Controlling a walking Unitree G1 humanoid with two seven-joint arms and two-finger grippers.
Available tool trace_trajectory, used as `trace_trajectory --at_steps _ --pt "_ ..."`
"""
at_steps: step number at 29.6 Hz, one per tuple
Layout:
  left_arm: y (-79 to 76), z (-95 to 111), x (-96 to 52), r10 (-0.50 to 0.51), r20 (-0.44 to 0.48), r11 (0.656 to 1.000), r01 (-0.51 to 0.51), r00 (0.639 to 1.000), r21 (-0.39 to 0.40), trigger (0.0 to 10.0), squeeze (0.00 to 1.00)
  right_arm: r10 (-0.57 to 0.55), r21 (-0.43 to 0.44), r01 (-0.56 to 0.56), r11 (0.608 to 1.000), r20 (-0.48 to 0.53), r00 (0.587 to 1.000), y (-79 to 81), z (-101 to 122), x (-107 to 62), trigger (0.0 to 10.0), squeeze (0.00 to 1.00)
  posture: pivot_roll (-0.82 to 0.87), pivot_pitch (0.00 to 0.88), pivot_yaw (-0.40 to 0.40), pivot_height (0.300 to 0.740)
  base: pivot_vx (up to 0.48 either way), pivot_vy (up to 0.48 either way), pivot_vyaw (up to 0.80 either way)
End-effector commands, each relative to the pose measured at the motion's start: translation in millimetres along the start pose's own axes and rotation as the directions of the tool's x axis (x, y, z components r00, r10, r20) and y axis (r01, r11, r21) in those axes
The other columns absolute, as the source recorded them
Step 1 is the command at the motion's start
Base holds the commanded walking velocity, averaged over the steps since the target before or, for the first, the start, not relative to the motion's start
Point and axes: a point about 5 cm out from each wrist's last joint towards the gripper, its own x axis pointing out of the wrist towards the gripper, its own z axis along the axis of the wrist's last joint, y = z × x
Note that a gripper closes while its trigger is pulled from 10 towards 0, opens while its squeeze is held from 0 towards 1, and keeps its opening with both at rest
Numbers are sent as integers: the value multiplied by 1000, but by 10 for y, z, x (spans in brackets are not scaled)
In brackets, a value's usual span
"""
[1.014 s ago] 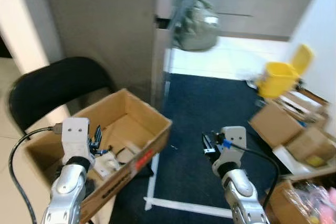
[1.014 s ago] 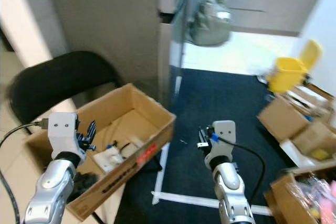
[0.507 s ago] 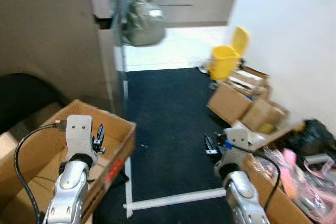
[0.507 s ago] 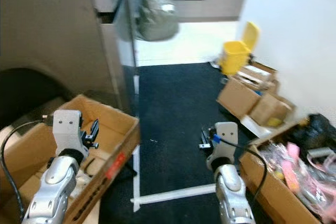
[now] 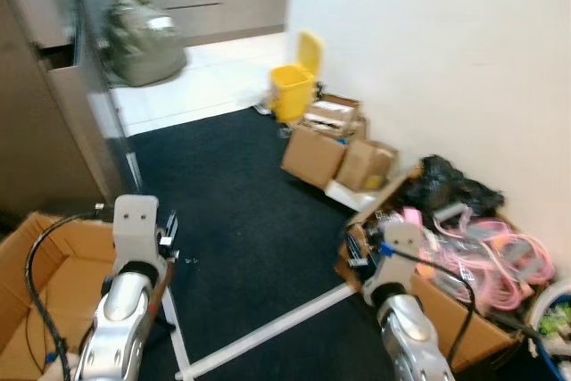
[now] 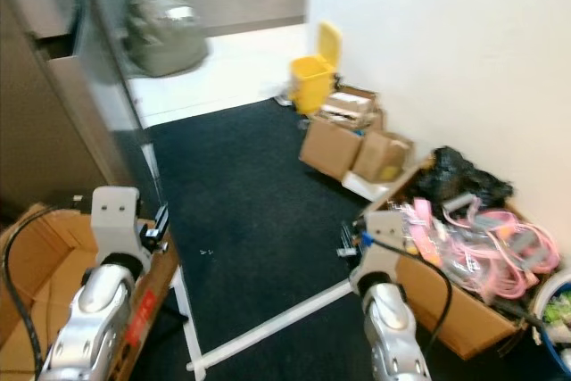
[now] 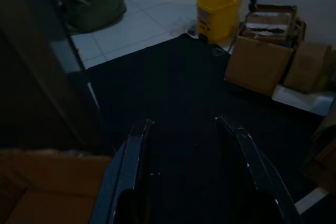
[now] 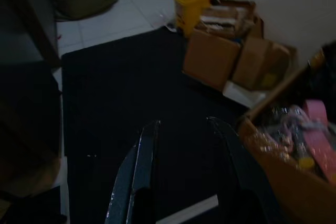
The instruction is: Picking trash to rubbish bin
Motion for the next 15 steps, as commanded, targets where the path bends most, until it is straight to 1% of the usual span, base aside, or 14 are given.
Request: trace_trajectory --at_steps 1,15 --pt "-3 -43 -7 -4 -16 1000 4 1000 11 10000 0 -4 -7 4 1000 -12 1000 -16 -17 -5 10000 0 13 69 25 740 0 0 -800" --pt "-63 -26 38 -18 -7 1000 18 1000 1 10000 0 -12 -15 12 1000 -13 1000 -42 -23 -22 10000 0 6 51 26 740 0 0 -800"
